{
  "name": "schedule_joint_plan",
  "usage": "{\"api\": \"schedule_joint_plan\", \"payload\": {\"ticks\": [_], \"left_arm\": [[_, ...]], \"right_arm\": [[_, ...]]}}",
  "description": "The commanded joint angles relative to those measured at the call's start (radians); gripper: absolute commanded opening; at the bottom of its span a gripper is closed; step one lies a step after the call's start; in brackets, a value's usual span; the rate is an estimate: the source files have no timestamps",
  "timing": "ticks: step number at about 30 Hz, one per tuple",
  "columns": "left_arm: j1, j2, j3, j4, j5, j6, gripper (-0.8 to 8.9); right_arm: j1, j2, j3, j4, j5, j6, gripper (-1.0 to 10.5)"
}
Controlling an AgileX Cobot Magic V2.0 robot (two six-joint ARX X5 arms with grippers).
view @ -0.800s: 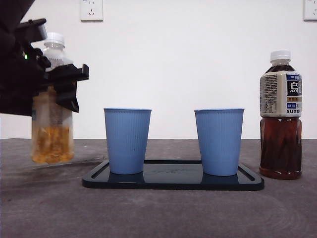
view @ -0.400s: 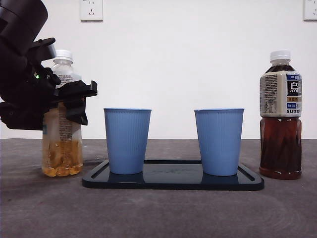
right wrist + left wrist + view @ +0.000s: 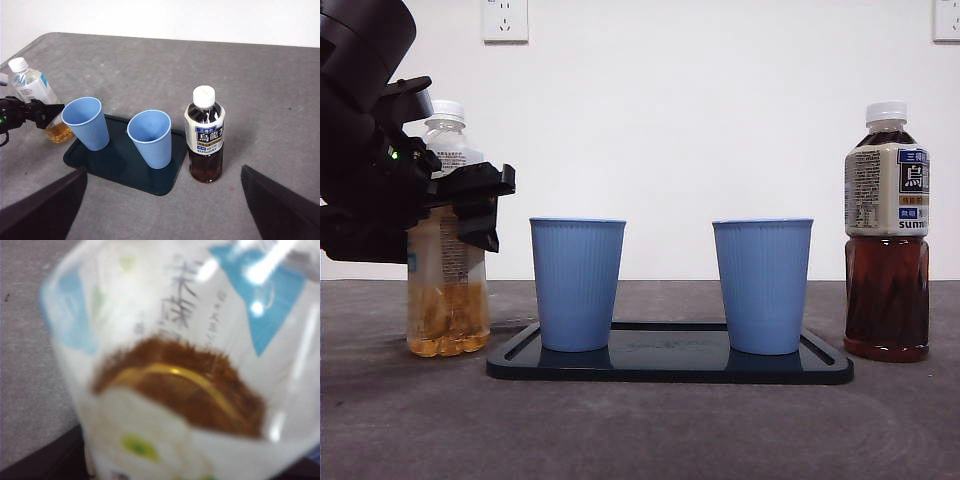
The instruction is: Pour the drink into the cup
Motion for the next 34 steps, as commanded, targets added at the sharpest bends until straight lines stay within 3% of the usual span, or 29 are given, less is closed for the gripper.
{"api": "schedule_joint_plan", "payload": {"ticks": [1, 8, 19, 24, 34], "left_arm": [[-0.003, 0.002, 0.014, 0.019, -0.001, 0.006, 3.84], [-0.005, -0.064, 0.014, -0.041, -0.001, 0.006, 5.28], [-0.032, -0.331, 0.014, -0.279, 0.012, 0.008, 5.31], [-0.068, -0.539, 0.017, -0.474, 0.084, 0.006, 5.31], [-0.107, -0.858, 0.227, -0.966, 0.353, -0.008, 5.30]], "right_arm": [[0.005, 0.002, 0.017, 0.007, 0.003, 0.022, 4.9], [0.005, 0.002, 0.017, 0.007, 0.003, 0.024, 4.9], [0.005, 0.002, 0.017, 0.007, 0.003, 0.029, 4.9], [0.005, 0.002, 0.017, 0.006, -0.010, 0.028, 4.9], [0.005, 0.003, 0.017, 0.005, -0.218, -0.019, 4.9]]}}
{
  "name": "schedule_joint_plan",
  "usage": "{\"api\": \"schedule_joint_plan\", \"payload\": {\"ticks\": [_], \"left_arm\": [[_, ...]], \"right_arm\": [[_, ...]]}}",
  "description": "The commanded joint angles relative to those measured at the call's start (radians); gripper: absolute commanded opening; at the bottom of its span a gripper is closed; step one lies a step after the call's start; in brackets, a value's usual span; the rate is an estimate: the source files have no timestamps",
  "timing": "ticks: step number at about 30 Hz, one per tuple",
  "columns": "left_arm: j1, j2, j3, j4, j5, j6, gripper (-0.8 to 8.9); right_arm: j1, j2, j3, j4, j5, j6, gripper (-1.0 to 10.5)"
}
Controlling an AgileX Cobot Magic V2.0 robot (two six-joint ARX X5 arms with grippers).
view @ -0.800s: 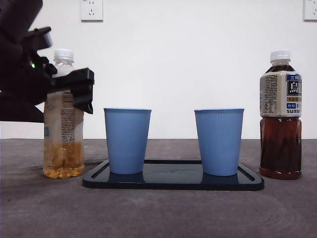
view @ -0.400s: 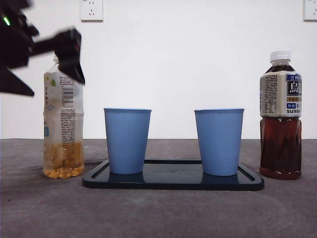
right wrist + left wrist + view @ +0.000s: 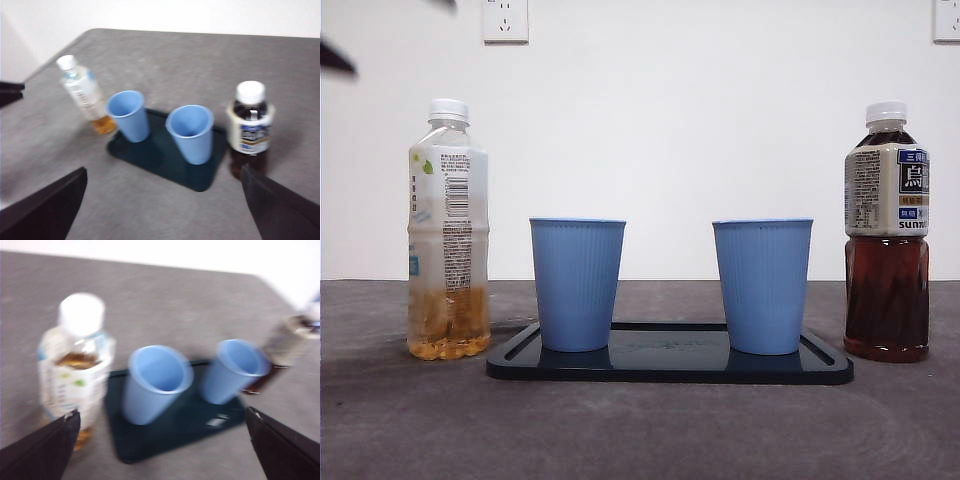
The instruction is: Pour the drink into the cup
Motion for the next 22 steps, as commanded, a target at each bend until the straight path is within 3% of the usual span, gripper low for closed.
{"api": "schedule_joint_plan", "payload": {"ticks": [1, 7, 14, 15, 16, 17, 19, 20, 22], "left_arm": [[-0.014, -0.036, 0.114, -0.132, 0.050, -0.008, 5.30], [-0.022, -0.049, 0.338, -0.375, 0.106, 0.020, 5.30], [-0.022, -0.050, 0.427, -0.439, 0.106, 0.034, 5.14], [-0.022, -0.050, 0.428, -0.439, 0.106, 0.034, 4.80], [-0.022, -0.049, 0.428, -0.439, 0.106, 0.034, 3.89], [-0.022, -0.049, 0.428, -0.439, 0.106, 0.034, 2.79], [-0.022, -0.049, 0.428, -0.439, 0.106, 0.042, -0.14], [-0.022, -0.049, 0.428, -0.434, 0.105, 0.046, 0.28], [-0.022, -0.047, 0.428, -0.427, 0.106, 0.047, 0.20]], "right_arm": [[0.005, 0.003, 0.017, 0.005, -0.061, -0.034, 4.9], [0.005, 0.003, 0.017, 0.006, -0.154, -0.040, 4.9], [0.005, 0.003, 0.017, 0.006, -0.161, -0.035, 4.9], [0.005, 0.003, 0.017, 0.006, -0.161, -0.035, 4.9], [0.005, 0.003, 0.017, 0.006, -0.161, -0.035, 4.8], [0.005, 0.003, 0.017, 0.006, -0.161, -0.035, 4.0], [0.005, 0.003, 0.017, 0.006, -0.161, -0.037, 0.1], [0.005, 0.003, 0.017, 0.009, -0.159, -0.042, 0.2], [0.005, 0.003, 0.017, 0.017, -0.159, -0.040, 0.2]]}}
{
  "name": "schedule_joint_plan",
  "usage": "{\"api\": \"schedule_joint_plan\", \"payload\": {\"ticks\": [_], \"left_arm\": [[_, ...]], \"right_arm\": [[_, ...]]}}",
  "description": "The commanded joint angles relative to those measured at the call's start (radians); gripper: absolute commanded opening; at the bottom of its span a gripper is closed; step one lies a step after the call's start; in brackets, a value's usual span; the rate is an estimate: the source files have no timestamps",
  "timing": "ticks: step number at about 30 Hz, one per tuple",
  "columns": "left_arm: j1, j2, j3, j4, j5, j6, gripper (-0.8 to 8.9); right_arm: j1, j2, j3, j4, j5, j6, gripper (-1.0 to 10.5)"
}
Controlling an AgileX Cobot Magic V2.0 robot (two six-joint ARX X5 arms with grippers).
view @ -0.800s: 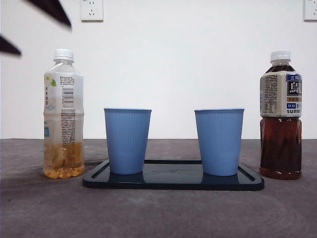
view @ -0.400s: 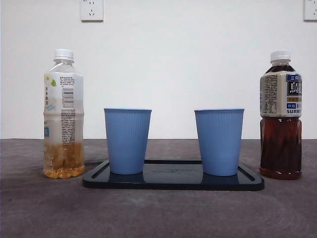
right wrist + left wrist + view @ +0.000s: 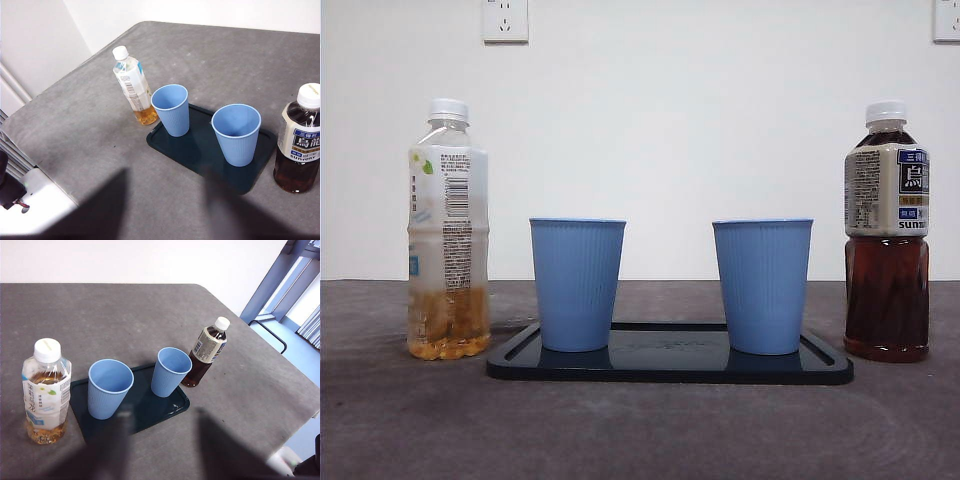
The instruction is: Pour the drink into the cup
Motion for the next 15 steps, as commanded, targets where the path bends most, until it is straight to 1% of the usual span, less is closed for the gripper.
{"api": "schedule_joint_plan", "payload": {"ticks": [1, 15], "left_arm": [[-0.007, 0.007, 0.018, 0.027, 0.001, 0.015, 0.20], [-0.007, 0.005, 0.020, 0.045, 0.001, 0.015, 0.20]], "right_arm": [[0.005, 0.003, 0.017, 0.015, -0.003, -0.011, 0.2], [0.005, 0.002, 0.017, 0.052, -0.003, -0.011, 0.2]]}}
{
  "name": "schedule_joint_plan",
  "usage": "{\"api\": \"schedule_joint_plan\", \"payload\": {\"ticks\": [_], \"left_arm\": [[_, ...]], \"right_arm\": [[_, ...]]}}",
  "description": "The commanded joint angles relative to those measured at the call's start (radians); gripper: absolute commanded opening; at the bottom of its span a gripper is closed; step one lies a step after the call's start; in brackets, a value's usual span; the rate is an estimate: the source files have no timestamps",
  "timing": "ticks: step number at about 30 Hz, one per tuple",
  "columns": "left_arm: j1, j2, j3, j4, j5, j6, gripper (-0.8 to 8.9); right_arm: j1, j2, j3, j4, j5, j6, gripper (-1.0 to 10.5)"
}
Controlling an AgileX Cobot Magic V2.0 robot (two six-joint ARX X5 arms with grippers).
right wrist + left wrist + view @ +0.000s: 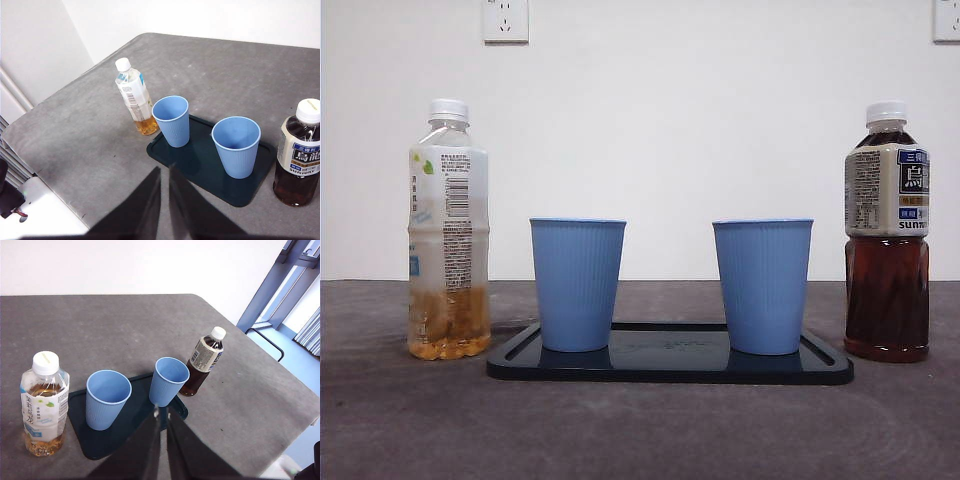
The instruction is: Pour the drink into the cup
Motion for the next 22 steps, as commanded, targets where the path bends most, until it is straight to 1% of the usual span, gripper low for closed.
{"api": "schedule_joint_plan", "payload": {"ticks": [1, 3, 5, 6, 7, 10, 13, 15, 19, 22], "left_arm": [[-0.007, 0.005, 0.019, 0.010, 0.001, 0.013, 0.20], [0.007, -0.006, 0.017, 0.011, 0.001, 0.013, 0.20], [0.042, -0.023, -0.003, 0.028, 0.002, 0.013, 0.20], [0.071, -0.040, -0.028, 0.055, 0.002, 0.031, 0.20], [0.108, -0.062, -0.061, 0.082, 0.002, 0.084, 0.20], [0.229, -0.146, -0.196, 0.181, 0.001, 0.154, 0.20], [0.344, -0.240, -0.372, 0.264, 0.001, 0.269, 0.20], [0.406, -0.285, -0.494, 0.316, 0.001, 0.312, 0.20], [0.501, -0.346, -0.742, 0.462, 0.001, 0.316, 0.20], [0.542, -0.388, -0.900, 0.595, 0.001, 0.305, 0.20]], "right_arm": [[0.005, 0.002, 0.017, 0.012, -0.002, -0.011, 0.2], [0.005, 0.002, 0.017, 0.012, -0.002, -0.011, 0.2], [0.005, 0.002, 0.017, 0.012, -0.002, -0.011, 0.2], [0.005, 0.002, 0.017, 0.012, -0.002, -0.011, 0.2], [0.005, 0.002, 0.017, 0.012, -0.002, -0.011, 0.2], [0.005, 0.002, 0.017, 0.012, -0.002, -0.011, 0.2], [0.005, 0.002, 0.017, 0.012, -0.003, -0.011, 0.2], [0.005, 0.002, 0.017, 0.012, -0.003, -0.011, 0.2], [0.005, 0.002, 0.017, 0.012, -0.002, -0.011, 0.2], [0.005, 0.002, 0.017, 0.012, -0.002, -0.011, 0.2]]}}
